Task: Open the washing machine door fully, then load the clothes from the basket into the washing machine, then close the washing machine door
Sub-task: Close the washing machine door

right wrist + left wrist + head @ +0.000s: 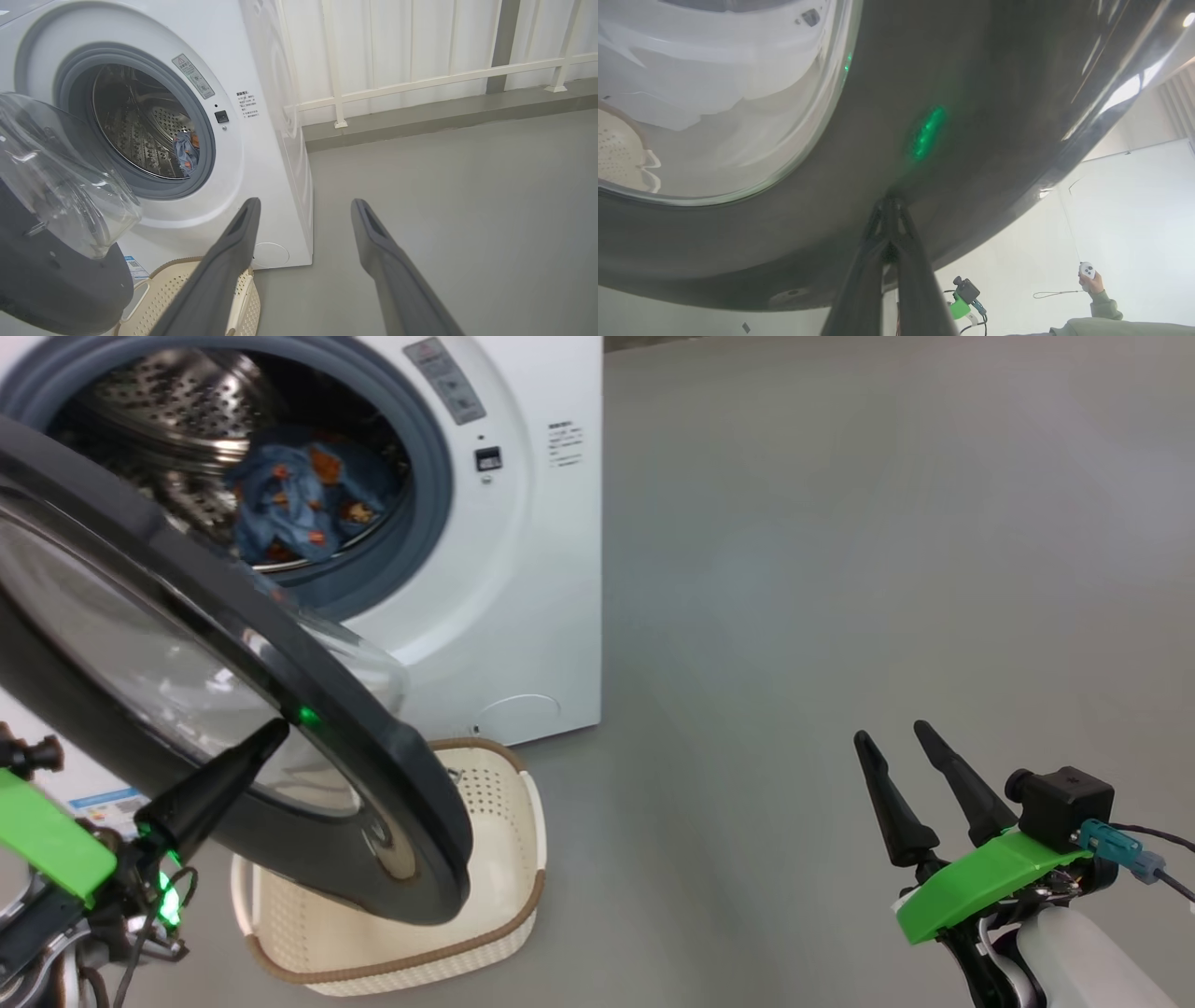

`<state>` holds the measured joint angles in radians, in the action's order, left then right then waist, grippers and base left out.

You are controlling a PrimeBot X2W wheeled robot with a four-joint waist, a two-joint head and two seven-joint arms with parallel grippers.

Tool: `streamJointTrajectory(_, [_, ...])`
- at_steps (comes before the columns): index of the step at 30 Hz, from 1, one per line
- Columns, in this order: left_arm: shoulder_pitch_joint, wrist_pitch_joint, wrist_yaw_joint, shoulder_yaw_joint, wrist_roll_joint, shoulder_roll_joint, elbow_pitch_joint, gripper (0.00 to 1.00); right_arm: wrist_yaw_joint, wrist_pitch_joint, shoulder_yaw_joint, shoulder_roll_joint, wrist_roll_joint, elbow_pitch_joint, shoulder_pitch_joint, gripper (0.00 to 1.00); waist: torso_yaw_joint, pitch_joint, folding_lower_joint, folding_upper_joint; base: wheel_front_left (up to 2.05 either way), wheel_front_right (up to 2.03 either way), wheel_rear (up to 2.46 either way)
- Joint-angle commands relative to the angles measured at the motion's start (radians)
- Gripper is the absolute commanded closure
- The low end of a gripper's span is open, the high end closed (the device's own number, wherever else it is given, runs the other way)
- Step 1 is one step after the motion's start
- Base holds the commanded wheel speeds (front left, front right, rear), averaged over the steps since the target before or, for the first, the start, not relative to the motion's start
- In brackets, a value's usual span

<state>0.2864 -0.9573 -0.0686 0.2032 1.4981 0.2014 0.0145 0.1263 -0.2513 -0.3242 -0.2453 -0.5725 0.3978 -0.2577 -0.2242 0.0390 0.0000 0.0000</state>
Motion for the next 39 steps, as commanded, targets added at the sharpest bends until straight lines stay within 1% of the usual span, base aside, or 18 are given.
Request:
streamJointTrajectory(1, [0.058, 0.007, 0.016, 0.033, -0.010, 0.022, -0.015, 1.00, 0.004, -0.010, -0.014, -0.004, 0.000, -0.026, -0.029, 0.00, -0.023, 0.012, 0.0000, 0.0000, 0.00, 0.00, 0.00])
streamJointTrajectory(12, [0.085, 0.026, 0.038, 0.032, -0.023, 0.020, 0.014, 1.00, 0.004, -0.010, -0.002, 0.000, 0.003, -0.025, -0.023, 0.00, -0.036, 0.019, 0.0000, 0.0000, 0.00, 0.00, 0.00])
streamJointTrajectory(22, [0.084, 0.031, 0.055, 0.030, -0.026, 0.013, 0.022, 1.00, 0.004, -0.010, 0.001, 0.003, 0.009, -0.027, -0.021, 0.00, 0.004, 0.013, 0.0000, 0.0000, 0.00, 0.00, 0.00])
streamJointTrajectory(27, [0.072, 0.046, 0.068, 0.032, -0.050, 0.022, 0.005, 1.00, 0.004, -0.010, 0.000, 0.001, 0.010, -0.028, -0.018, 0.00, 0.024, 0.009, 0.0000, 0.0000, 0.00, 0.00, 0.00])
streamJointTrajectory(33, [0.042, 0.115, 0.096, 0.046, -0.122, 0.032, -0.037, 1.00, 0.004, -0.010, 0.001, -0.001, 0.010, -0.028, -0.011, 0.00, 0.043, 0.001, 0.0000, 0.0000, 0.00, 0.00, 0.00])
streamJointTrajectory(35, [0.032, 0.168, 0.110, 0.068, -0.149, 0.022, -0.061, 1.00, 0.004, -0.010, 0.001, -0.002, 0.010, -0.029, -0.009, 0.00, 0.050, -0.001, 0.0000, 0.0000, 0.00, 0.00, 0.00])
streamJointTrajectory(37, [0.022, 0.210, 0.119, 0.085, -0.173, 0.017, -0.069, 0.11, 0.004, -0.010, 0.001, -0.003, 0.010, -0.030, -0.006, 0.00, 0.054, -0.002, 0.0000, 0.0000, 0.00, 0.00, 0.00])
streamJointTrajectory(38, [0.017, 0.231, 0.124, 0.091, -0.187, 0.014, -0.072, 0.00, 0.004, -0.010, 0.001, -0.003, 0.010, -0.030, -0.006, 0.00, 0.056, -0.001, 0.0000, 0.0000, 0.00, 0.00, 0.00])
streamJointTrajectory(39, [0.011, 0.253, 0.129, 0.097, -0.204, 0.012, -0.075, 0.00, 0.004, -0.010, 0.001, -0.004, 0.010, -0.031, -0.005, 0.00, 0.057, 0.000, 0.0000, 0.0000, 0.00, 0.00, 0.00])
